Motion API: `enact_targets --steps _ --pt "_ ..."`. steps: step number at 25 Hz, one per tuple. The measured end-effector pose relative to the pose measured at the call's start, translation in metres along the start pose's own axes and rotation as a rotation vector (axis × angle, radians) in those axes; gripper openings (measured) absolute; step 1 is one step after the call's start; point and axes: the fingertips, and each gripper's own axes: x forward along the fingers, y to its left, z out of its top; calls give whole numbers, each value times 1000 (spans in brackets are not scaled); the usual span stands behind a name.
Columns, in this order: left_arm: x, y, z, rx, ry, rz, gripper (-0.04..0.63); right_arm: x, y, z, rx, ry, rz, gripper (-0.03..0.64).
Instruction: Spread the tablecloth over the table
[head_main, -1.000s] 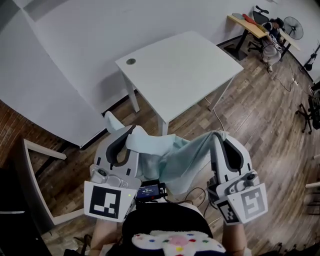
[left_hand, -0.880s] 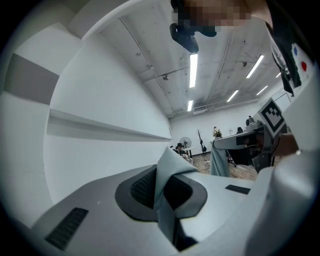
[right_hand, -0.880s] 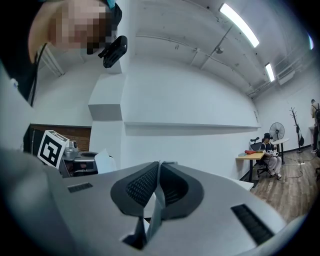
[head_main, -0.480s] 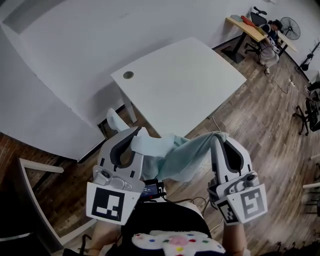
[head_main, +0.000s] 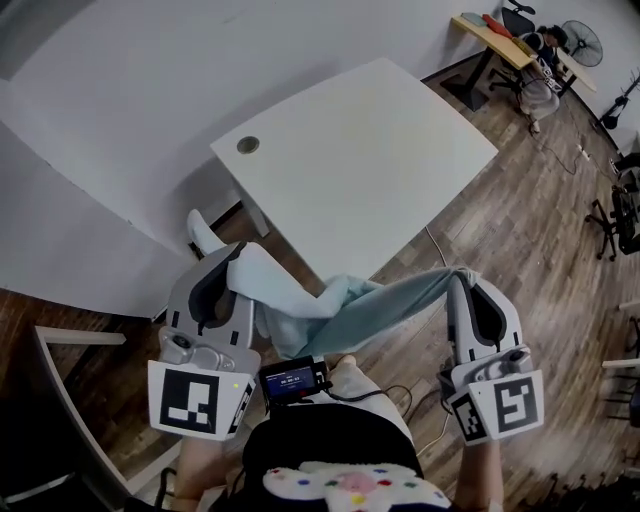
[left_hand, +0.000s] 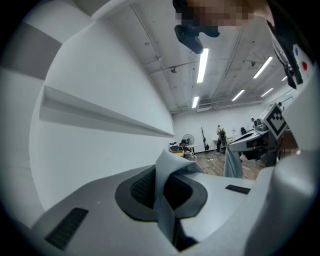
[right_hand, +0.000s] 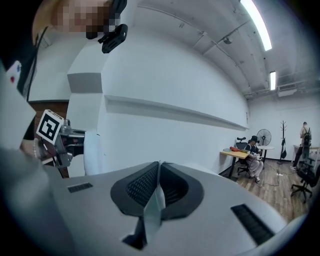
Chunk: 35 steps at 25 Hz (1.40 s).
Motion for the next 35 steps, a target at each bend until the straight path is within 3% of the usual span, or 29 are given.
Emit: enact_targets --steps 2,11,17,23,26,32,35 --pt "-3 17 -6 19 2 61 15 -3 -15 -16 -19 38 -35 35" --pt "-52 94 -52 82 148 441 15 -40 -89 -87 -9 191 -291 35" --pt "-100 145 -84 73 231 671 15 -90 -142 -142 -98 315 -536 35" --pt "-139 191 -105 66 285 870 15 -134 -197 -174 -69 381 -719 35" --pt "-142 211 -105 70 288 912 15 -146 -227 -181 -53 384 -767 35" --pt "-117 239 -92 144 292 890 15 -142 -272 -175 -82 359 -781 35" --pt "-106 252 -80 129 269 890 15 -140 -292 -169 -78 337 -784 35"
